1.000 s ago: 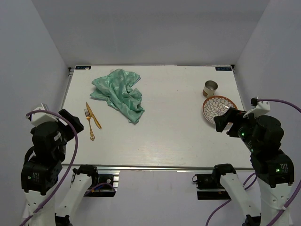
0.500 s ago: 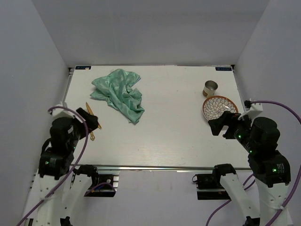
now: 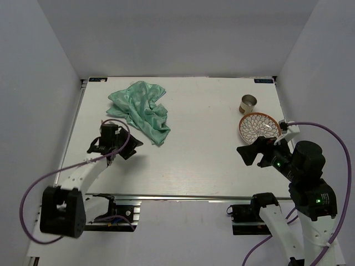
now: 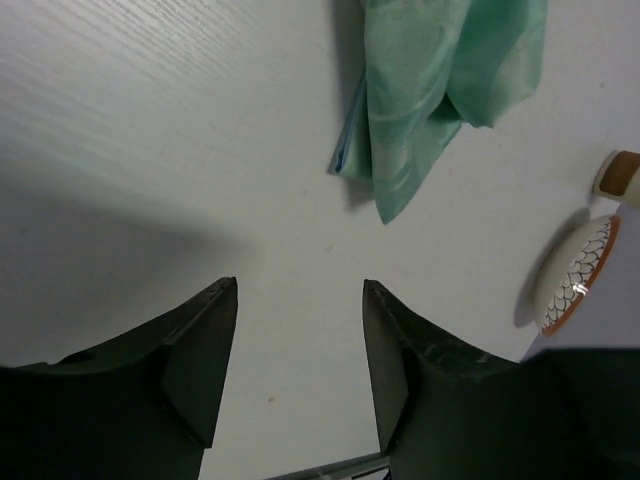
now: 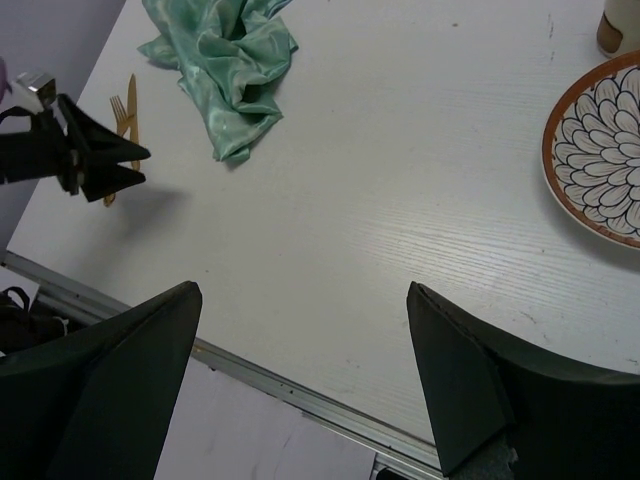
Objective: Set the dinner table for one person
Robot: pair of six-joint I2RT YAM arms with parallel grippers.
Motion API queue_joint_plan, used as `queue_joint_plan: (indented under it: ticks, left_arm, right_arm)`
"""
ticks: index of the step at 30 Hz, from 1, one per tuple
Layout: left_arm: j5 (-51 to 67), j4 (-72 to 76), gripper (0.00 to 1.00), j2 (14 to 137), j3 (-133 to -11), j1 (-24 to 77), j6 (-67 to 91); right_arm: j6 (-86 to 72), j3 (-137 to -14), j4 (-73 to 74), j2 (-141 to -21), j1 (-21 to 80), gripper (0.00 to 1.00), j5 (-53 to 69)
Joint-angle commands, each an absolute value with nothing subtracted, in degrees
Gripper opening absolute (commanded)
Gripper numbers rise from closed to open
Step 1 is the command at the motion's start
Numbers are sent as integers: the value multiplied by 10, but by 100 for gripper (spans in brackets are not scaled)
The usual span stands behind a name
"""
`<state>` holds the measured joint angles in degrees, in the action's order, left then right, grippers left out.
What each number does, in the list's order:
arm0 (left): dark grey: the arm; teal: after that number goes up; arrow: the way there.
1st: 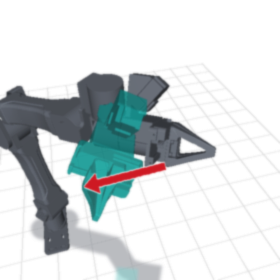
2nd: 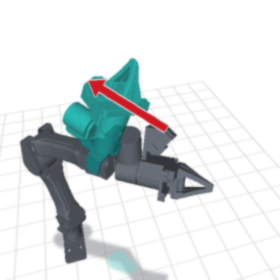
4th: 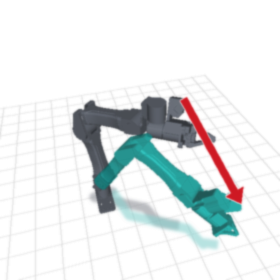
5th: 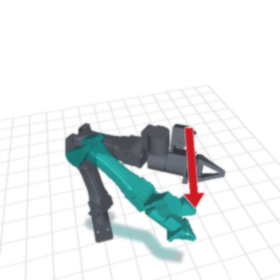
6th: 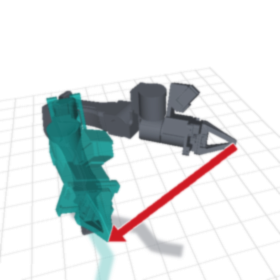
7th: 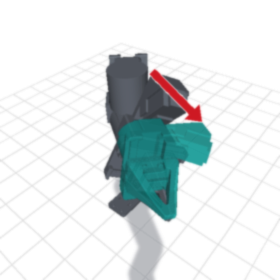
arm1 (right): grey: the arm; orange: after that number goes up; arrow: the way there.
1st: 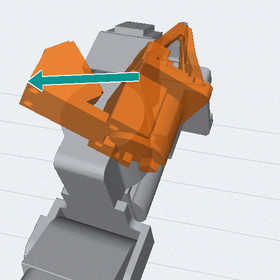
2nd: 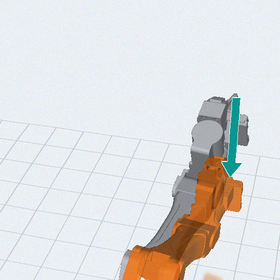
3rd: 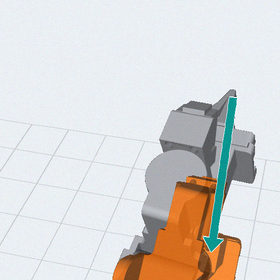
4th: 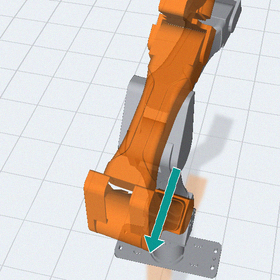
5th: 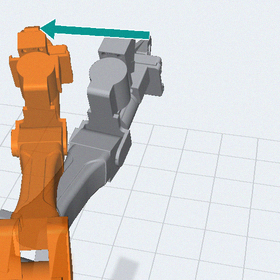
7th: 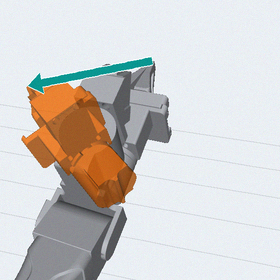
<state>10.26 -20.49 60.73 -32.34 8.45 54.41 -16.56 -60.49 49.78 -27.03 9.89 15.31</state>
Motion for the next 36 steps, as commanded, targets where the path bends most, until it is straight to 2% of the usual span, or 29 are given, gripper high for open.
queue_joint_plan:
  ticks: [1,2,10,11,12,13,18,23,28,29,31,33,36]
  left_arm:
    - [125,-118,62,686,-354,96,561]
    - [122,-110,58,725,-366,108,563]
    - [77,-90,56,824,-402,148,592]
    - [75,-97,53,856,-425,149,594]
    - [75,-98,41,871,-435,156,593]
    - [68,-100,39,886,-444,164,594]
    - [31,-118,39,952,-481,183,602]
    - [13,-120,44,972,-490,193,605]
    - [-21,-148,43,989,-510,204,605]
    - [-25,-152,36,991,-512,204,604]
    - [-35,-168,31,1005,-522,204,601]
    - [-37,-177,11,1018,-530,209,597]
    - [-27,-185,0,1037,-541,209,591]
  right_arm:
    - [-169,-599,461,-265,100,89,185]
    - [-169,-598,461,-265,99,89,185]
    - [-166,-591,454,-262,103,89,176]
    - [-166,-589,454,-262,102,89,175]
    - [-164,-589,454,-264,103,89,174]
    - [-163,-590,456,-265,105,89,174]
    - [-161,-601,460,-266,108,89,164]
    - [-157,-598,459,-267,115,89,157]
    - [-156,-594,458,-265,118,89,154]
    - [-157,-594,459,-264,119,89,152]
    - [-156,-595,460,-263,120,89,149]
    - [-156,-595,461,-262,120,89,148]
    - [-156,-595,460,-261,121,89,146]
